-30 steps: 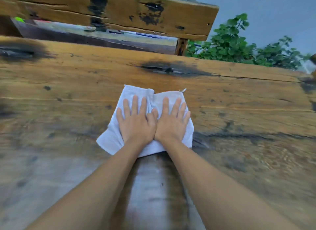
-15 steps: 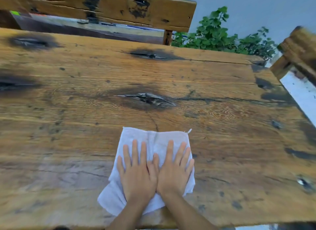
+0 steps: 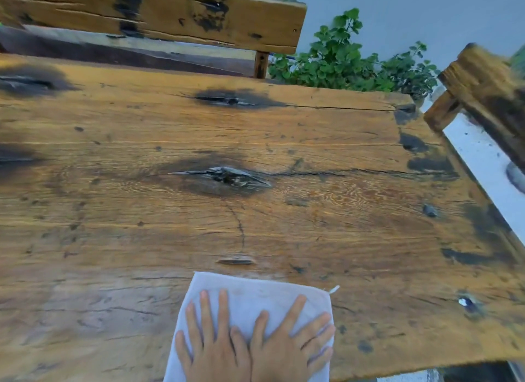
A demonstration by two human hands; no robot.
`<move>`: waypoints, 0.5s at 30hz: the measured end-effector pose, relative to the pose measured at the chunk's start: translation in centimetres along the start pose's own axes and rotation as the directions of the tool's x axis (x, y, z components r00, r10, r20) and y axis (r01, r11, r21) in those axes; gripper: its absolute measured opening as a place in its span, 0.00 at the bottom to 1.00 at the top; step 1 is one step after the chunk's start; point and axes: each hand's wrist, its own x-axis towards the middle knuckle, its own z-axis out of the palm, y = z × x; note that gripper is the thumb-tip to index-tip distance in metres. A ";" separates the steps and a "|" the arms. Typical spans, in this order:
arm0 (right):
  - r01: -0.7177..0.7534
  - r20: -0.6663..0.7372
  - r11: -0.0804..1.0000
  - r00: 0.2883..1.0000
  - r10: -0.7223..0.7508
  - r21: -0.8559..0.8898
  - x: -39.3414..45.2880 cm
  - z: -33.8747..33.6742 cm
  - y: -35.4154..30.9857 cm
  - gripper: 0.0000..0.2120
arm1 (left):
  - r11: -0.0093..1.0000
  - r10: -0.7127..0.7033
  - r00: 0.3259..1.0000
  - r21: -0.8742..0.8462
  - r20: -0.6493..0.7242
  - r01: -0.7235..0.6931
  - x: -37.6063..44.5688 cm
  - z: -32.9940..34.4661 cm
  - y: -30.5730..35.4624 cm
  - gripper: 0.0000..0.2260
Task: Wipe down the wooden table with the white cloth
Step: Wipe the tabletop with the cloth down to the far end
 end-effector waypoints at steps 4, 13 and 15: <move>0.009 -0.071 1.000 0.997 -0.009 -0.001 4.6 0.8 -2.8 0.45 | 1.000 -0.003 0.998 -0.006 -0.068 0.002 4.1 1.4 2.9 0.40; 0.083 -0.072 0.990 0.993 -0.091 -0.110 17.8 2.6 -10.8 0.44 | 0.987 0.128 0.992 0.093 0.022 -0.130 17.7 3.6 10.5 0.31; 0.080 -0.079 0.991 0.993 -0.089 -0.111 21.5 3.0 -13.2 0.43 | 0.986 0.126 0.992 0.104 0.028 -0.129 21.2 4.4 12.8 0.31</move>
